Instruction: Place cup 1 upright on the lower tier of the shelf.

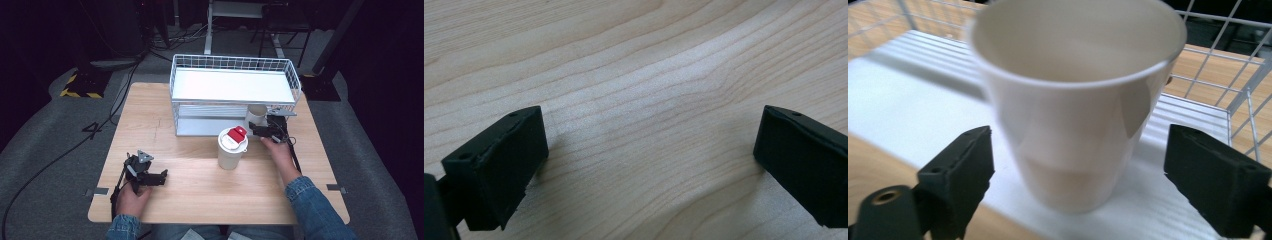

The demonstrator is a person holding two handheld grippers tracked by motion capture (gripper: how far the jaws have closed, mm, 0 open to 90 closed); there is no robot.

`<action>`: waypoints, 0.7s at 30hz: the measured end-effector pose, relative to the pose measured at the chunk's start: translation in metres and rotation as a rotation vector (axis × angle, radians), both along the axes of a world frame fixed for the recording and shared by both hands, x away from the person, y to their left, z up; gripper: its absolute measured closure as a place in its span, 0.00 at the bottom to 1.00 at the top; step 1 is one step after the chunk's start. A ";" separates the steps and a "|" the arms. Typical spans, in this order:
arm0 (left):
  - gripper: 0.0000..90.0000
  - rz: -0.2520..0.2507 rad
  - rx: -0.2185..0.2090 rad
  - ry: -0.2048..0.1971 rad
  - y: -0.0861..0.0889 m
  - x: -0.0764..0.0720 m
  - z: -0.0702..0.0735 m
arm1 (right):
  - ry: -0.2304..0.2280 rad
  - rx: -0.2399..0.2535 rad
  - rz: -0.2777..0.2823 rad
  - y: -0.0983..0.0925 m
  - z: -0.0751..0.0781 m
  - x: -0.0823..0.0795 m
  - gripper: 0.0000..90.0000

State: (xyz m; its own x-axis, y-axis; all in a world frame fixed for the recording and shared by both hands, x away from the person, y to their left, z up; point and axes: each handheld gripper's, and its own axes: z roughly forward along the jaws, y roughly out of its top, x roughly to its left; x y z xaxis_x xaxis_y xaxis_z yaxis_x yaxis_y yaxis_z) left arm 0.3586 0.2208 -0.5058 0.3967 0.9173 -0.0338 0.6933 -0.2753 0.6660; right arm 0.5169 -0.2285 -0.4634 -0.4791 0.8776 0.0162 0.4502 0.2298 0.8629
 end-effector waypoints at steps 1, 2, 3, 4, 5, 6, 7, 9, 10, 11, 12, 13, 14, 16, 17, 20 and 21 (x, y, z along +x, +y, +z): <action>0.02 0.001 0.000 -0.001 0.000 0.000 0.000 | -0.007 -0.004 0.005 -0.001 0.002 -0.004 0.14; 0.02 -0.001 -0.001 -0.001 0.000 0.000 0.000 | -0.012 -0.007 0.010 -0.001 0.003 -0.007 0.14; 0.02 -0.001 -0.001 -0.001 0.000 0.000 0.000 | -0.012 -0.007 0.010 -0.001 0.003 -0.007 0.14; 0.02 -0.004 0.003 -0.003 0.000 -0.001 0.000 | -0.004 0.008 0.046 -0.004 0.006 -0.015 0.14; 0.02 -0.005 0.001 -0.004 0.000 -0.002 0.000 | -0.001 0.011 0.051 -0.005 0.007 -0.019 0.14; 0.02 -0.005 0.001 -0.004 0.000 -0.002 0.000 | -0.001 0.011 0.051 -0.005 0.007 -0.019 0.14; 0.02 -0.009 0.002 -0.004 0.000 -0.002 0.000 | -0.001 0.022 0.062 -0.008 0.009 -0.029 0.14; 0.02 -0.009 0.001 -0.004 0.000 -0.002 0.000 | 0.004 0.026 0.065 -0.011 0.010 -0.039 0.14; 0.02 -0.009 0.001 -0.004 0.000 -0.002 0.000 | 0.004 0.026 0.065 -0.011 0.010 -0.039 0.14; 0.02 -0.009 0.001 -0.004 0.000 -0.002 0.000 | 0.017 0.036 0.071 -0.015 0.011 -0.050 0.14; 0.02 -0.010 -0.001 -0.003 0.000 -0.002 0.000 | 0.022 0.036 0.077 -0.017 0.011 -0.054 0.14; 0.02 -0.012 -0.001 -0.003 0.000 -0.002 0.000 | 0.023 0.039 0.083 -0.019 0.011 -0.059 0.14; 0.02 -0.013 -0.003 -0.001 -0.001 -0.002 0.000 | 0.018 0.038 0.094 -0.022 0.011 -0.066 0.14; 0.02 -0.011 -0.005 -0.001 -0.001 -0.002 0.000 | 0.007 0.031 0.127 -0.028 0.011 -0.080 0.14; 0.02 -0.012 -0.004 -0.001 -0.001 -0.002 0.000 | 0.008 0.027 0.145 -0.032 0.011 -0.089 0.14; 0.02 -0.017 -0.002 -0.002 0.000 -0.001 0.000 | 0.008 0.004 0.192 -0.041 0.010 -0.107 0.14; 0.02 -0.018 -0.003 -0.002 0.000 -0.001 0.000 | 0.017 -0.002 0.206 -0.043 0.009 -0.113 0.14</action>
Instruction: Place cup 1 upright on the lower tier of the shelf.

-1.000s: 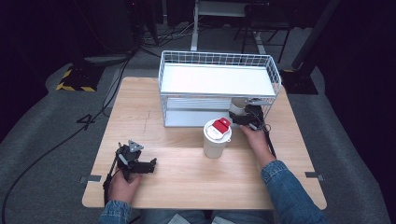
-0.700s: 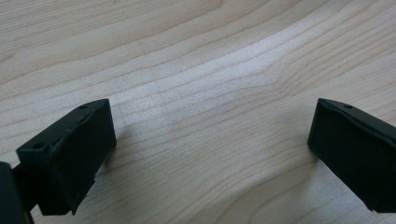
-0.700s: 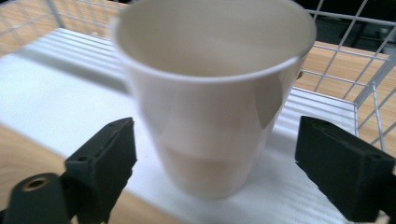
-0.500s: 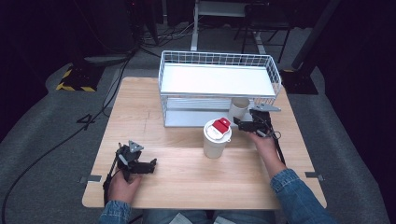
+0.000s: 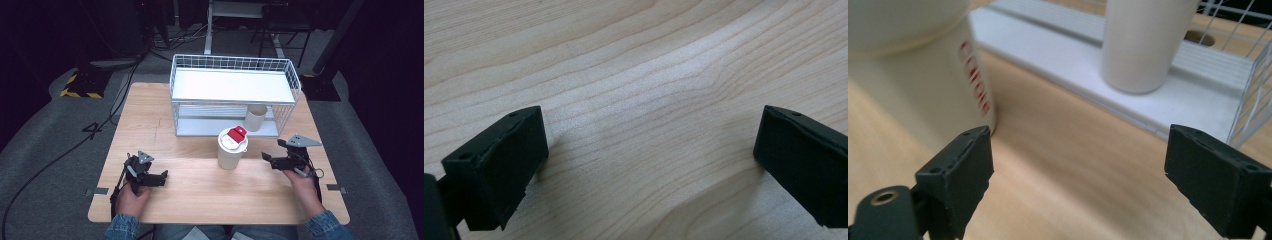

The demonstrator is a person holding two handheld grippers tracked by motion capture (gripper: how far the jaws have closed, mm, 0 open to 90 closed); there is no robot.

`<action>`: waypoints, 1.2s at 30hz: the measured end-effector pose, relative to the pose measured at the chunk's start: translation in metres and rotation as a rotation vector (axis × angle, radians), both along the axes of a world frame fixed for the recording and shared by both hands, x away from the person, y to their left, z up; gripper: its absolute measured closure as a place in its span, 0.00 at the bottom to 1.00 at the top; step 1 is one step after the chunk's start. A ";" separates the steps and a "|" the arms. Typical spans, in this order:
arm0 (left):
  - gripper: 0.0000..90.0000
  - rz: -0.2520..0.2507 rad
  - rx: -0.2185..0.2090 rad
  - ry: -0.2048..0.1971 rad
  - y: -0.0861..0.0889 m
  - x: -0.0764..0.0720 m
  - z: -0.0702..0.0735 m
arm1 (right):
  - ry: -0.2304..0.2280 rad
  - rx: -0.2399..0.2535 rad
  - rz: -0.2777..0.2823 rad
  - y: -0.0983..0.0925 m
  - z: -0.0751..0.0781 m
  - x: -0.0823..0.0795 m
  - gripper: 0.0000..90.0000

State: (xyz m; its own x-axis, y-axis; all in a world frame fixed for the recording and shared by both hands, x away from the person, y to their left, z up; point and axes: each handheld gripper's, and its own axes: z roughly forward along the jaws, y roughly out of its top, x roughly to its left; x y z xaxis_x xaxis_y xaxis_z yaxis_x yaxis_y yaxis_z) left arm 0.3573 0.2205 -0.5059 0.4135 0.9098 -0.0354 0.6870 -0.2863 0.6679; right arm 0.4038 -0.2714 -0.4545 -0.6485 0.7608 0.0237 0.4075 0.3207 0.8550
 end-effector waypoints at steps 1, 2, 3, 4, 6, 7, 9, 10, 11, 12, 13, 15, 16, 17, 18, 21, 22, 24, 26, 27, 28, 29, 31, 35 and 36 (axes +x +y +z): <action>0.02 0.000 0.000 0.000 0.000 0.000 0.000 | 0.000 0.000 0.000 0.000 0.000 0.000 0.14; 0.02 0.000 0.000 0.000 0.000 0.000 0.000 | 0.007 -0.008 0.006 -0.003 -0.003 -0.011 0.16; 0.02 0.000 0.000 0.000 0.000 0.000 0.000 | 0.005 0.000 0.009 -0.004 -0.004 -0.014 0.16; 0.02 0.000 0.001 0.000 0.000 0.000 0.000 | 0.001 0.006 0.007 -0.006 -0.006 -0.020 0.16; 0.02 -0.001 0.001 0.000 0.000 0.000 0.000 | -0.010 0.017 0.003 -0.009 -0.009 -0.028 0.16; 0.02 -0.001 0.001 0.000 0.000 0.000 0.000 | -0.010 0.017 0.003 -0.009 -0.009 -0.028 0.16; 0.02 0.000 0.000 0.000 0.000 0.000 0.000 | -0.001 0.004 0.023 -0.012 -0.011 -0.036 0.16; 0.02 0.000 0.001 0.000 0.000 0.000 0.000 | -0.004 0.007 0.021 -0.014 -0.011 -0.039 0.16; 0.02 0.000 0.001 0.000 0.000 0.000 0.000 | -0.003 0.014 0.022 -0.015 -0.013 -0.041 0.16; 0.02 0.000 0.001 0.000 0.000 0.000 0.000 | -0.003 0.014 0.022 -0.015 -0.013 -0.041 0.16; 0.02 0.000 0.000 0.000 0.000 0.000 0.000 | 0.012 0.005 0.030 -0.017 -0.017 -0.045 0.16; 0.02 -0.001 0.001 0.000 0.000 0.000 0.000 | 0.029 -0.002 0.033 -0.017 -0.020 -0.047 0.16; 0.02 0.000 0.000 0.000 0.000 0.000 0.000 | 0.034 0.003 0.035 -0.018 -0.021 -0.049 0.16; 0.02 0.000 0.001 0.000 0.000 0.000 0.000 | 0.038 0.009 0.037 -0.019 -0.022 -0.050 0.16; 0.02 0.000 0.000 0.000 0.000 0.000 0.000 | 0.040 0.014 0.038 -0.020 -0.021 -0.051 0.16; 0.02 0.000 0.000 0.000 0.000 0.000 0.000 | 0.036 0.021 0.040 -0.021 -0.020 -0.054 0.16; 0.02 -0.001 0.001 0.000 0.000 0.000 0.000 | 0.031 0.026 0.047 -0.022 -0.019 -0.059 0.16; 0.02 0.000 0.001 0.000 0.000 0.000 0.000 | 0.035 0.027 0.052 -0.022 -0.021 -0.063 0.16; 0.02 0.000 0.000 0.000 0.000 0.000 0.000 | 0.043 0.017 0.054 -0.023 -0.023 -0.065 0.16; 0.02 0.000 0.000 0.000 0.000 0.000 0.000 | 0.043 0.017 0.054 -0.023 -0.023 -0.065 0.16; 0.02 0.000 0.001 0.000 0.000 0.000 0.000 | 0.053 0.011 0.056 -0.024 -0.026 -0.066 0.16; 0.02 0.000 0.001 0.000 0.000 0.000 0.000 | 0.053 0.011 0.056 -0.024 -0.026 -0.066 0.16; 0.02 0.000 0.000 0.000 0.000 0.000 0.000 | 0.057 0.013 0.062 -0.024 -0.026 -0.068 0.16; 0.02 -0.001 0.001 0.000 0.000 0.000 0.000 | 0.052 0.018 0.085 -0.021 -0.024 -0.070 0.16; 0.02 -0.001 0.001 0.000 0.000 0.000 0.000 | 0.048 0.017 0.110 -0.018 -0.022 -0.071 0.16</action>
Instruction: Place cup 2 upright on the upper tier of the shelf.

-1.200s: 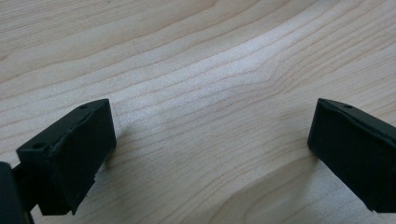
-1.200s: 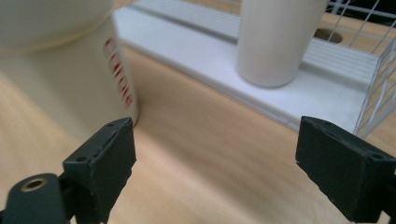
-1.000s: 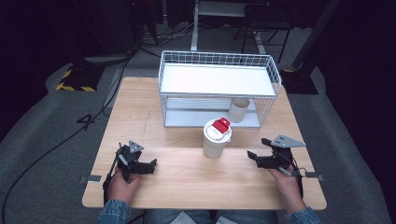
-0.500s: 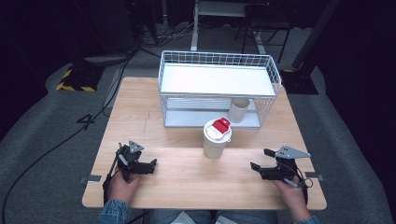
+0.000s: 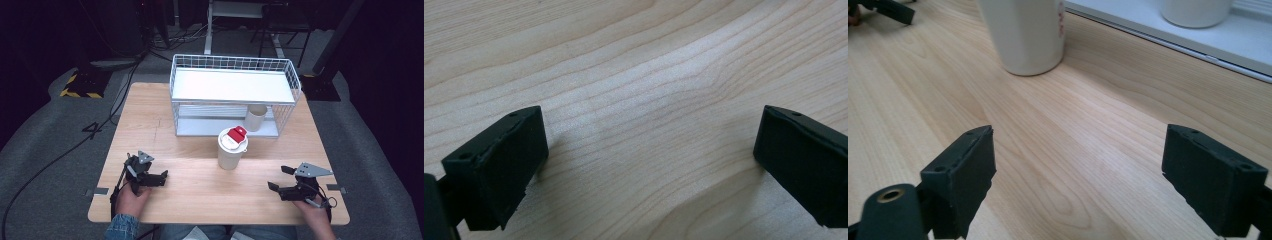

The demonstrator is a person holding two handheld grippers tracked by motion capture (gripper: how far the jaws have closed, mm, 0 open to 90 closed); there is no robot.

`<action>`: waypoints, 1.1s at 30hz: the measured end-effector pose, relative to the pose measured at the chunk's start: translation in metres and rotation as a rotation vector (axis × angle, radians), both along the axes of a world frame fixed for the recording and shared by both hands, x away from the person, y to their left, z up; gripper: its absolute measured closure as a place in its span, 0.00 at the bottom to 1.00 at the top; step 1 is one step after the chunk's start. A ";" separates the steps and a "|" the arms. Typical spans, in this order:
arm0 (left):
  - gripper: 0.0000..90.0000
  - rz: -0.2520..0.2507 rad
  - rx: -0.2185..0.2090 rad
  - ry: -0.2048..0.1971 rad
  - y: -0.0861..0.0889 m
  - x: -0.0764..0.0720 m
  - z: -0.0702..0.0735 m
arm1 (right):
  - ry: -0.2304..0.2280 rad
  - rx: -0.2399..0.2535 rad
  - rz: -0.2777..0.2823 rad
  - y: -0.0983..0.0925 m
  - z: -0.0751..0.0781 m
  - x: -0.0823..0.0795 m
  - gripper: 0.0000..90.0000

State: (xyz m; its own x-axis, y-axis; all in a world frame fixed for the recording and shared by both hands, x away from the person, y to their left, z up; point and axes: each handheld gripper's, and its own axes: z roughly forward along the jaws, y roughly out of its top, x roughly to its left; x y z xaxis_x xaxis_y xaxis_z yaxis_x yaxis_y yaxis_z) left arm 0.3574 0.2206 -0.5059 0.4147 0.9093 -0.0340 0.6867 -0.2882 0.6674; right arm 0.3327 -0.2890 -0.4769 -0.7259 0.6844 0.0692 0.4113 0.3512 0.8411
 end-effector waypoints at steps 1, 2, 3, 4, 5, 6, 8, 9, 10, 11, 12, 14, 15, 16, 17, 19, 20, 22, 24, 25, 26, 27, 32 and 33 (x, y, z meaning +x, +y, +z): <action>0.02 0.001 -0.001 0.000 0.000 0.000 0.000 | -0.002 -0.001 0.010 0.001 0.001 0.000 0.16; 0.02 0.001 -0.001 0.000 0.000 0.000 0.000 | -0.001 0.005 0.018 0.003 0.002 -0.001 0.15; 0.02 0.001 -0.001 0.000 0.000 0.000 0.000 | -0.003 0.005 0.028 0.004 0.003 -0.001 0.15; 0.02 0.001 -0.001 0.000 0.000 0.000 0.000 | -0.005 0.007 0.034 0.006 0.004 -0.001 0.14; 0.02 0.001 -0.001 0.000 0.000 0.000 0.000 | -0.006 0.008 0.042 0.008 0.005 -0.002 0.14; 0.02 0.001 -0.001 0.000 0.000 0.000 0.000 | -0.004 0.011 0.051 0.010 0.007 -0.001 0.13; 0.02 0.002 -0.001 -0.001 0.000 0.000 0.000 | -0.002 0.014 0.068 0.015 0.009 -0.001 0.12; 0.02 0.001 -0.001 0.000 0.000 0.000 0.000 | -0.005 0.014 0.078 0.017 0.010 -0.001 0.12; 0.02 0.001 -0.001 0.000 0.000 0.000 0.000 | -0.008 0.013 0.084 0.020 0.011 0.000 0.12; 0.02 0.001 0.000 -0.001 0.000 0.000 0.000 | -0.008 0.016 0.092 0.022 0.012 0.000 0.11; 0.02 0.001 -0.001 -0.001 0.000 0.000 0.000 | -0.010 0.018 0.101 0.024 0.012 0.001 0.11; 0.02 -0.001 0.000 0.001 0.000 0.000 0.000 | -0.010 0.021 0.116 0.029 0.014 0.003 0.10; 0.02 -0.003 0.001 -0.002 0.000 -0.001 0.000 | -0.011 0.023 0.122 0.031 0.015 0.004 0.09; 0.02 -0.003 0.001 -0.002 0.000 -0.001 0.000 | -0.011 0.023 0.122 0.031 0.015 0.004 0.09; 0.02 -0.005 0.001 -0.003 0.000 -0.001 0.000 | -0.011 0.024 0.139 0.038 0.018 0.008 0.07; 0.02 -0.005 0.000 -0.003 0.000 -0.001 0.000 | -0.011 0.025 0.142 0.040 0.019 0.010 0.07; 0.02 -0.005 0.000 -0.003 0.000 -0.001 0.000 | -0.006 0.035 0.156 0.046 0.022 0.013 0.05; 0.02 -0.005 0.000 -0.003 0.000 -0.001 0.000 | -0.002 0.034 0.167 0.054 0.024 0.018 0.03; 0.02 -0.005 0.000 -0.003 0.000 -0.001 0.000 | -0.001 0.031 0.166 0.057 0.025 0.020 0.03; 0.02 -0.006 0.000 -0.003 0.000 -0.001 0.000 | 0.006 0.027 0.166 0.063 0.026 0.025 0.03; 0.02 -0.006 0.000 -0.003 0.000 -0.001 0.000 | 0.007 0.025 0.165 0.064 0.027 0.027 0.03; 0.02 -0.006 0.000 -0.003 0.000 -0.001 0.000 | 0.008 0.022 0.163 0.067 0.027 0.030 0.03; 0.02 -0.006 0.001 -0.002 0.000 -0.001 0.000 | 0.006 0.020 0.155 0.078 0.028 0.043 0.03; 0.02 -0.006 0.000 -0.003 0.000 -0.001 0.000 | 0.006 0.020 0.155 0.078 0.028 0.043 0.03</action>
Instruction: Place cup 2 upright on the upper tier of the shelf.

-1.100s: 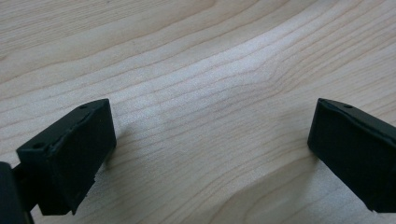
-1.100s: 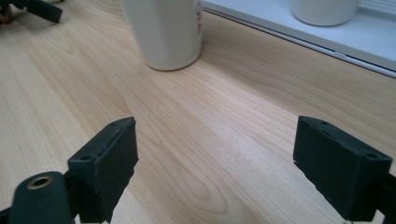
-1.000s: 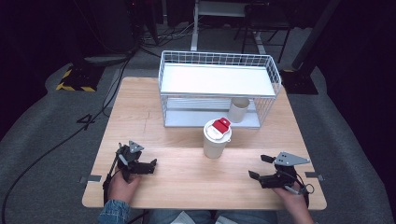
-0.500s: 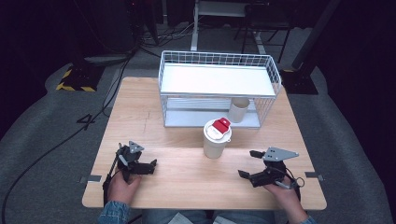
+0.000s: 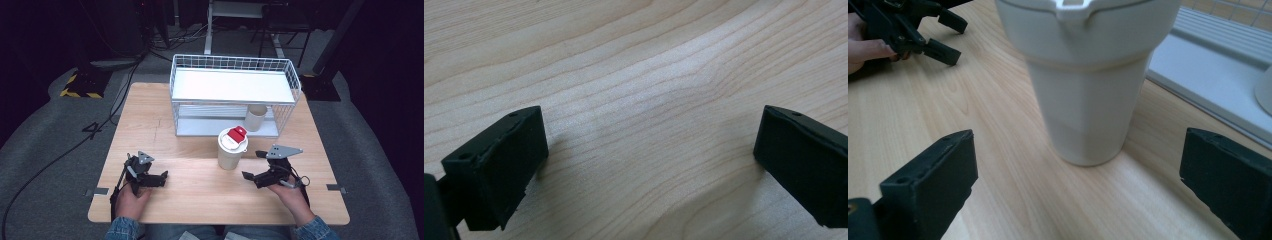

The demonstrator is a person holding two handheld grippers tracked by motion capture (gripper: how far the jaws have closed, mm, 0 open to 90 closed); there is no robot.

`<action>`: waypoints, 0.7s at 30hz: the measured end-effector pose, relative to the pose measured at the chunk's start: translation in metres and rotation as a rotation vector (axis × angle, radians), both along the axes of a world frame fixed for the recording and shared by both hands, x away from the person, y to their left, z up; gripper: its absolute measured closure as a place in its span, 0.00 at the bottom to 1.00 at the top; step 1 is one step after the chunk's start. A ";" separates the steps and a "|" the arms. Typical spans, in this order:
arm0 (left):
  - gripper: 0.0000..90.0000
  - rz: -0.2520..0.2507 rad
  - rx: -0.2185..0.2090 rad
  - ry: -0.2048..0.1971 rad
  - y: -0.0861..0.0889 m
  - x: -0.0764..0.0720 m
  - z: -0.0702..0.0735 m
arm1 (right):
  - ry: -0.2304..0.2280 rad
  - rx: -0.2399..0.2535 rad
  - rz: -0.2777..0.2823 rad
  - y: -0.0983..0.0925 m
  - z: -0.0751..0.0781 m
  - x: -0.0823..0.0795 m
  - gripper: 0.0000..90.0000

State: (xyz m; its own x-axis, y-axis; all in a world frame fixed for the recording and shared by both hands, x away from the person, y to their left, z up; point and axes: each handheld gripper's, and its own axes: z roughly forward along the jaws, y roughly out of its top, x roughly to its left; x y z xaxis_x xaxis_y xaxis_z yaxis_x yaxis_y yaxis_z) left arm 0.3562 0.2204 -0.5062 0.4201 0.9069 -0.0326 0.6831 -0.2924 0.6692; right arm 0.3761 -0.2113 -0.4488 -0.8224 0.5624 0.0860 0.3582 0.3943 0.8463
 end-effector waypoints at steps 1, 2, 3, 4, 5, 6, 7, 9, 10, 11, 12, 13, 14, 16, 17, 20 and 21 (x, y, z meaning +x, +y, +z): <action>0.02 0.000 0.000 0.000 0.000 0.000 0.000 | -0.007 -0.004 0.000 0.005 0.001 0.005 0.03; 0.02 0.000 0.000 0.000 0.000 0.000 0.000 | -0.007 -0.004 0.000 0.005 0.001 0.005 0.03; 0.02 0.000 0.000 0.000 0.000 0.000 0.000 | -0.011 -0.003 0.003 0.011 0.001 0.010 0.02; 0.02 0.000 0.000 0.000 0.000 0.000 0.000 | -0.012 -0.003 0.004 0.013 0.001 0.012 0.02; 0.02 0.000 0.000 0.000 0.000 0.000 0.000 | -0.012 0.001 0.008 0.016 0.000 0.015 0.02; 0.02 0.000 0.000 0.000 0.000 0.000 0.000 | -0.007 0.007 0.015 0.018 -0.001 0.018 0.01; 0.02 0.000 0.000 0.000 0.000 0.000 0.000 | -0.002 0.015 0.024 0.021 -0.003 0.021 0.01; 0.02 0.000 0.000 0.000 0.000 0.000 0.000 | 0.000 0.024 0.033 0.025 -0.005 0.026 0.00; 0.02 0.000 0.000 0.000 0.000 0.000 0.000 | -0.005 0.033 0.040 0.027 -0.006 0.028 0.00; 0.02 0.000 0.000 0.000 0.000 0.000 0.000 | -0.005 0.033 0.040 0.027 -0.006 0.028 0.00; 0.02 0.000 0.000 0.000 0.000 0.000 0.000 | -0.011 0.053 0.054 0.031 -0.008 0.033 0.00; 0.02 0.000 0.000 0.000 0.000 0.000 0.000 | -0.009 0.060 0.057 0.032 -0.009 0.035 0.00; 0.02 0.000 0.000 0.000 0.000 0.000 0.000 | -0.009 0.060 0.057 0.032 -0.009 0.035 0.00; 0.02 0.000 0.000 0.000 0.000 0.000 0.000 | -0.014 0.066 0.058 0.035 -0.012 0.039 0.00; 0.02 0.000 0.001 0.000 0.000 0.000 0.000 | -0.024 0.072 0.058 0.037 -0.014 0.042 0.00; 0.02 -0.001 0.001 0.000 0.000 0.000 0.000 | -0.033 0.073 0.059 0.039 -0.017 0.046 0.00; 0.02 0.000 0.000 0.000 0.000 0.000 0.000 | -0.032 0.080 0.059 0.040 -0.018 0.047 0.00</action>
